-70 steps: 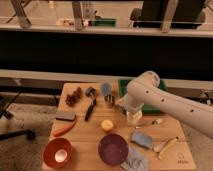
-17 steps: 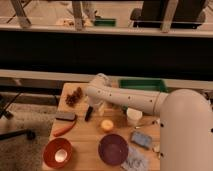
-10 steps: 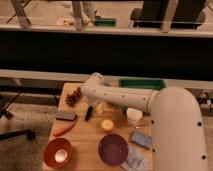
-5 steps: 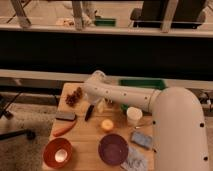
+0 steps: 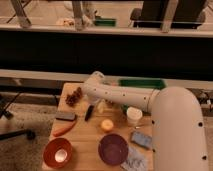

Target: Place brush in purple bowl

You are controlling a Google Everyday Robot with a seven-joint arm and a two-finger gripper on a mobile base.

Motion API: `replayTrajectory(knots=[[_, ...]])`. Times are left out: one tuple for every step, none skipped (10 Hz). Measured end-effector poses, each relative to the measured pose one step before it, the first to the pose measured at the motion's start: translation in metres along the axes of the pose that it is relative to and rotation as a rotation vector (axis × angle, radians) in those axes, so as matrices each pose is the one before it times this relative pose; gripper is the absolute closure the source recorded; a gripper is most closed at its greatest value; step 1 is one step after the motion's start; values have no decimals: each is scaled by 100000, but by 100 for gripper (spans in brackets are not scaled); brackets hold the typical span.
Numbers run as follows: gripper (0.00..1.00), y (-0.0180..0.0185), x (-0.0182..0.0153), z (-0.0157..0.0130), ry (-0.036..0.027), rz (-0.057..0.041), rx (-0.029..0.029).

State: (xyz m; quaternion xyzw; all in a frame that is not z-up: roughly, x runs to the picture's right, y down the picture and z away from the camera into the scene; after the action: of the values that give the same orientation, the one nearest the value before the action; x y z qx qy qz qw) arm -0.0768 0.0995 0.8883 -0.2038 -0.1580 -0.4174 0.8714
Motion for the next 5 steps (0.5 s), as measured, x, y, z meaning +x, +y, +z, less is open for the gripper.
replayTrajectory(knots=[[20,-61,-70,81,250,-401,-123],[20,-33,-56,176,249,-375,-253],[20,-70,-91,167,107,-334,-223],[20,21,-61,182,89,-216,-381],[20,-41,-129,362,449,-431,-445]])
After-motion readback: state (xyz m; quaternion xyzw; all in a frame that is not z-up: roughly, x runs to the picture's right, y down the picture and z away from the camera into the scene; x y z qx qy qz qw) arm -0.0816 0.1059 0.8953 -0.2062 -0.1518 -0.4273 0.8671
